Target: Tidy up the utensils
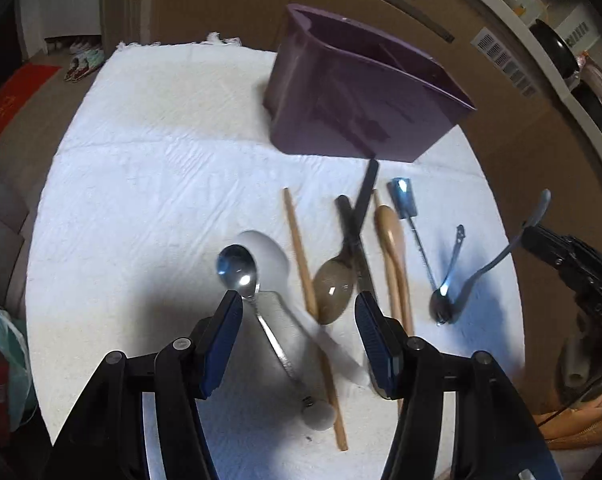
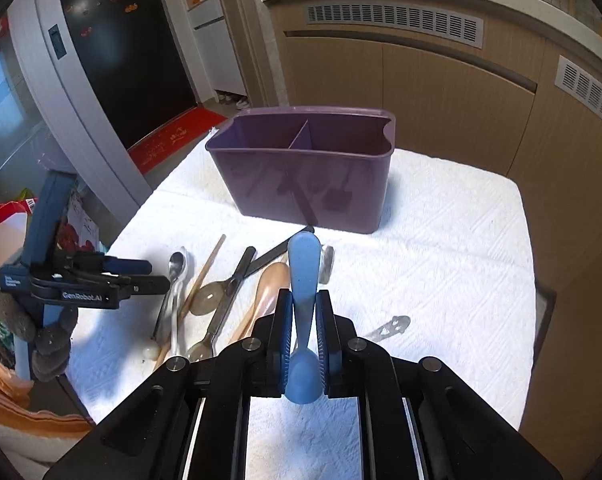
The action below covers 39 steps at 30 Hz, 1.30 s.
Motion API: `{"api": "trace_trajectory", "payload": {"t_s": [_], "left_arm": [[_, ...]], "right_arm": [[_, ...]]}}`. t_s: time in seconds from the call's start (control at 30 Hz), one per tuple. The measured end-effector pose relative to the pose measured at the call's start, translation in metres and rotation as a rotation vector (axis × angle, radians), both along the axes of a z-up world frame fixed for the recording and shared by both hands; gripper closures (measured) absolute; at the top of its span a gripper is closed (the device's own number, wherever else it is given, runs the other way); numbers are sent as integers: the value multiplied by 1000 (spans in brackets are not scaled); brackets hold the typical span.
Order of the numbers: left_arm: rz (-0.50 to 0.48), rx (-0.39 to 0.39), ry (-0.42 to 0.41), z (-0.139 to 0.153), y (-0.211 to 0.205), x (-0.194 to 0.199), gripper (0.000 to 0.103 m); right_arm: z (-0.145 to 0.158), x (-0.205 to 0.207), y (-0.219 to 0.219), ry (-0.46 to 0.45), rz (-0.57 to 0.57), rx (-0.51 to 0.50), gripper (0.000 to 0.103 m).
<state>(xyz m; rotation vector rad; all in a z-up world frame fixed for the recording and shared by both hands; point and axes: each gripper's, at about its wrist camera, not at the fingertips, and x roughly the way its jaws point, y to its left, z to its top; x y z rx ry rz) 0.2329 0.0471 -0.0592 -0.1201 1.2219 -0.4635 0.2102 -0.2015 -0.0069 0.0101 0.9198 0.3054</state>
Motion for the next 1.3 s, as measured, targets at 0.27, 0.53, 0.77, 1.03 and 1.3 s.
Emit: {"api": "trace_trajectory", "payload": {"t_s": [0.27, 0.53, 0.77, 1.03, 1.3], "left_arm": [[21, 69, 23, -12, -18, 21, 48], [-92, -12, 55, -25, -45, 34, 48], [-88, 13, -16, -5, -35, 19, 47], [-105, 93, 44, -23, -35, 8, 46], [-91, 40, 44, -20, -40, 22, 43]], "right_arm": [[-2, -1, 4, -4, 4, 4, 91], [-8, 3, 8, -10, 16, -4, 91], [-33, 27, 6, 64, -1, 1, 91], [-63, 31, -5, 125, -39, -1, 91], [-73, 20, -21, 139, -79, 8, 88]]}}
